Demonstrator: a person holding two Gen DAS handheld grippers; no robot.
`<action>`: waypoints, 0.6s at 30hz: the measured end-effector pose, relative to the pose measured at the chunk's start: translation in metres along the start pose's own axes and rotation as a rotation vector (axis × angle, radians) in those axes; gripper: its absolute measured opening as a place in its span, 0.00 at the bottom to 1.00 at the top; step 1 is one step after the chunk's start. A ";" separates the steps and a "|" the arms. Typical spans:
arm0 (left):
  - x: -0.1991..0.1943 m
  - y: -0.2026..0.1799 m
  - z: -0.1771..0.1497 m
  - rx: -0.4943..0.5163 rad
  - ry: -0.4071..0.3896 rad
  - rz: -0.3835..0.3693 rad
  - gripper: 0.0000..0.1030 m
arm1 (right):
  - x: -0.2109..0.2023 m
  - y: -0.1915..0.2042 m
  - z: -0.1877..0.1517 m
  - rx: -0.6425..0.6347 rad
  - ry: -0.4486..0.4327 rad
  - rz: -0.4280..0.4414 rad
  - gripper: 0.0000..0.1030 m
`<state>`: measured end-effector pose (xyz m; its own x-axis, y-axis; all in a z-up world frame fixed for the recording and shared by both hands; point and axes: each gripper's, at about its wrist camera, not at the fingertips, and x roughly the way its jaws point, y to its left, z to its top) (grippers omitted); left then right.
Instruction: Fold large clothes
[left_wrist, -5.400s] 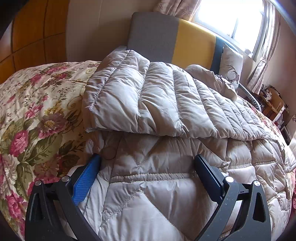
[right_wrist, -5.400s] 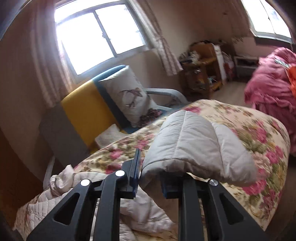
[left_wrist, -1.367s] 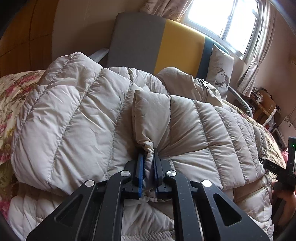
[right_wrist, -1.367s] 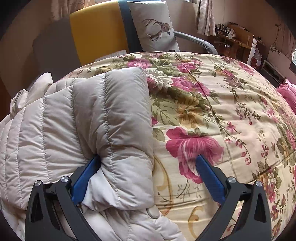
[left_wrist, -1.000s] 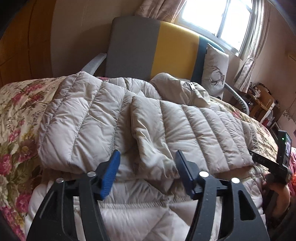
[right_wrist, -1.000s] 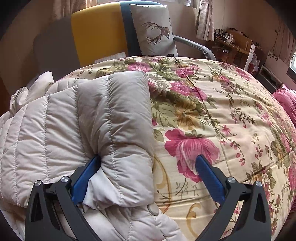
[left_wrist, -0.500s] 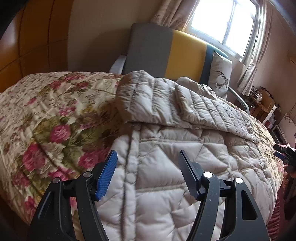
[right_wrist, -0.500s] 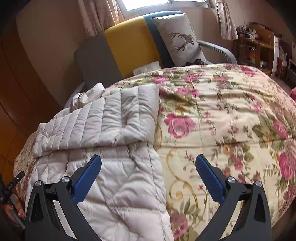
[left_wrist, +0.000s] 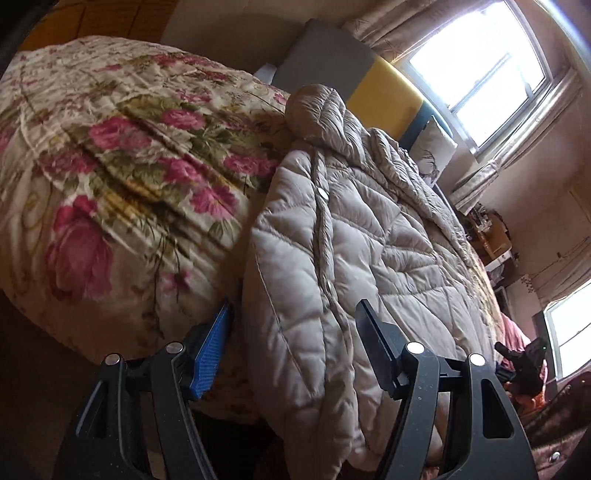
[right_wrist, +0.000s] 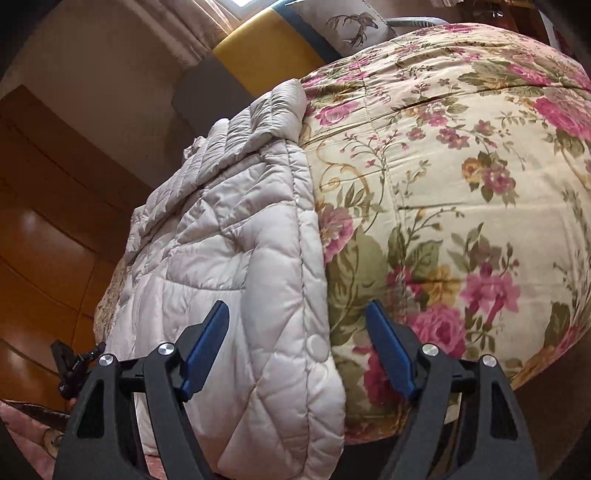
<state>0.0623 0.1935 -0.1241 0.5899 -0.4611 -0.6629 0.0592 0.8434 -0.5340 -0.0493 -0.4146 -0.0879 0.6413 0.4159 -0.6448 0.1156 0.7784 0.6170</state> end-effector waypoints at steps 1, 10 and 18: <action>-0.001 -0.001 -0.006 -0.002 0.018 -0.036 0.65 | 0.000 0.001 -0.004 0.003 0.006 0.025 0.75; 0.015 -0.015 -0.043 0.051 0.200 -0.125 0.68 | 0.007 -0.001 -0.036 0.073 0.089 0.244 0.75; 0.021 -0.032 -0.056 0.136 0.246 -0.184 0.32 | 0.041 -0.005 -0.052 0.195 0.270 0.442 0.74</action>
<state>0.0281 0.1415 -0.1503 0.3482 -0.6477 -0.6777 0.2634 0.7614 -0.5924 -0.0630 -0.3766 -0.1411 0.4465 0.8092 -0.3819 0.0343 0.4110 0.9110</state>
